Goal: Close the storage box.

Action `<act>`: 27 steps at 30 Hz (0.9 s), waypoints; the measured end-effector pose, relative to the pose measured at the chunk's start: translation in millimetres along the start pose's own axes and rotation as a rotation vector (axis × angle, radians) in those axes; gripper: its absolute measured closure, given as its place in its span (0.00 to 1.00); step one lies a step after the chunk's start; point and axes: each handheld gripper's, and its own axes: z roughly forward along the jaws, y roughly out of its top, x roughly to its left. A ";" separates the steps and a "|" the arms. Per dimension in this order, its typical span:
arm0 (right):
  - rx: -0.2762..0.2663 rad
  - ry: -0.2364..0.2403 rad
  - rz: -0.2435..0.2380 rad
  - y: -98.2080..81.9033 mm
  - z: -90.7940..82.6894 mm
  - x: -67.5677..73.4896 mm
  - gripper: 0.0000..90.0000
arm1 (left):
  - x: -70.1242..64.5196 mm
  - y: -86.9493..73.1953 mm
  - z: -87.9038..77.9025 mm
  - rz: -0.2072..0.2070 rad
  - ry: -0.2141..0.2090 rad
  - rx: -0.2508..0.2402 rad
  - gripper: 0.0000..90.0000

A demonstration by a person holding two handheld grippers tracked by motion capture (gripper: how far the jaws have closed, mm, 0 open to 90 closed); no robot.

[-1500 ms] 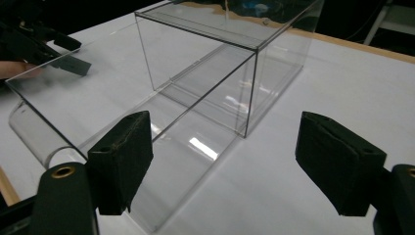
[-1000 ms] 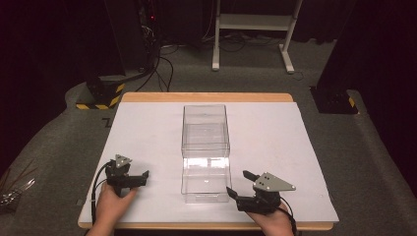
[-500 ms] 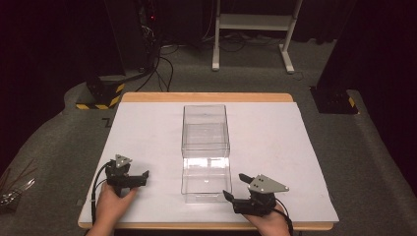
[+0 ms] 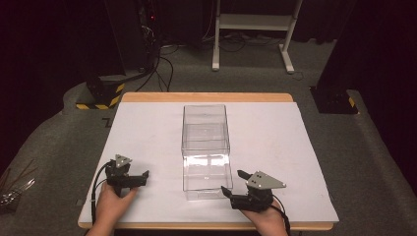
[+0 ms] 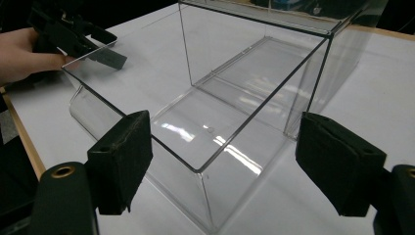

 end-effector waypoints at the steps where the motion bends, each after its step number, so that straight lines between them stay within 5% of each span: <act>1: -0.001 -0.002 0.003 0.4 0.8 -0.1 0.24 | 0.0 0.0 0.0 0.000 0.000 0.000 0.01; 27: 0.044 -0.011 -0.017 -11.7 10.7 6.2 0.26 | 0.0 0.0 0.0 0.000 0.000 0.000 0.01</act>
